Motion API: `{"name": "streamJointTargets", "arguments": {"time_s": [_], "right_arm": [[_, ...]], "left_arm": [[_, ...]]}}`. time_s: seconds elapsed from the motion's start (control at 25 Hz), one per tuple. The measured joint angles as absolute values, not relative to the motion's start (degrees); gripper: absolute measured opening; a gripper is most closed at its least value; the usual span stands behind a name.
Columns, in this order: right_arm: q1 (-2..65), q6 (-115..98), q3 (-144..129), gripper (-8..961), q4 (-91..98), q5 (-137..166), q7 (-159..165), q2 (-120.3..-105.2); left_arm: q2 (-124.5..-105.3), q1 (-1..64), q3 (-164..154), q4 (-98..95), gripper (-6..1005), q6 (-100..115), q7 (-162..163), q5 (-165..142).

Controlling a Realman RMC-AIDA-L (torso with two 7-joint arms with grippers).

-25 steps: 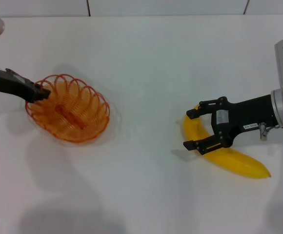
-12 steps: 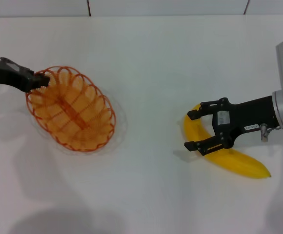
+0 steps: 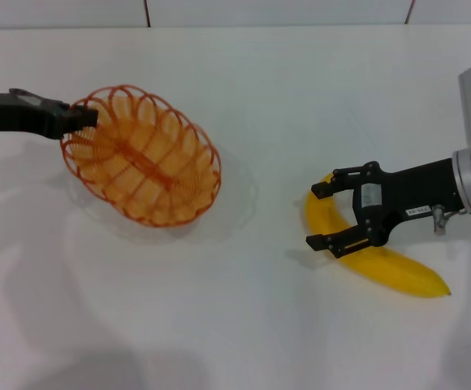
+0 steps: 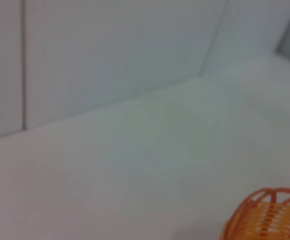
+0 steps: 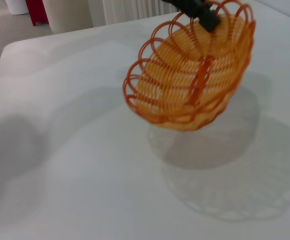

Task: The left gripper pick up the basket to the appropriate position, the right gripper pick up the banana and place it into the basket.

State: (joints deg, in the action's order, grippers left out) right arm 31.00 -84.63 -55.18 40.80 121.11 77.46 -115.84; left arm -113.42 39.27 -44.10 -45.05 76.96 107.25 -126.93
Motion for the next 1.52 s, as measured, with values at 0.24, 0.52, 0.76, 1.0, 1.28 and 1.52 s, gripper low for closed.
{"name": "streamJointTargets", "arguments": {"time_s": [0.24,0.52,0.76,1.0,1.28,1.52], "right_arm": [[31.2,-84.6,-54.6,894,41.0,121.0,77.6,-115.84],[31.3,-84.6,-54.6,894,41.5,120.9,78.2,-115.84],[31.3,-84.8,-54.6,894,41.7,120.9,78.2,-115.84],[31.3,-84.8,-54.6,893,41.7,121.0,78.5,-115.85],[31.8,-85.2,-55.1,893,41.9,121.0,79.6,-115.92],[32.1,-85.5,-55.1,894,42.4,121.0,79.8,-115.93]], "left_arm": [[-113.66,36.6,-41.7,-43.5,76,74.2,109.7,-122.2],[-114.84,36.4,-34.5,-37.2,77,69.0,109.5,-122.2],[-116.02,36.9,-34.8,-33.1,76,61.7,109.4,-122.2],[-116.36,38.2,-35.1,-28.7,77,59.8,109.3,-122.1],[-116.52,40.6,-35.0,-24.4,76,54.1,109.3,-119.6],[-116.53,42.2,-35.1,-22.4,76,53.0,108.9,-118.6]]}}
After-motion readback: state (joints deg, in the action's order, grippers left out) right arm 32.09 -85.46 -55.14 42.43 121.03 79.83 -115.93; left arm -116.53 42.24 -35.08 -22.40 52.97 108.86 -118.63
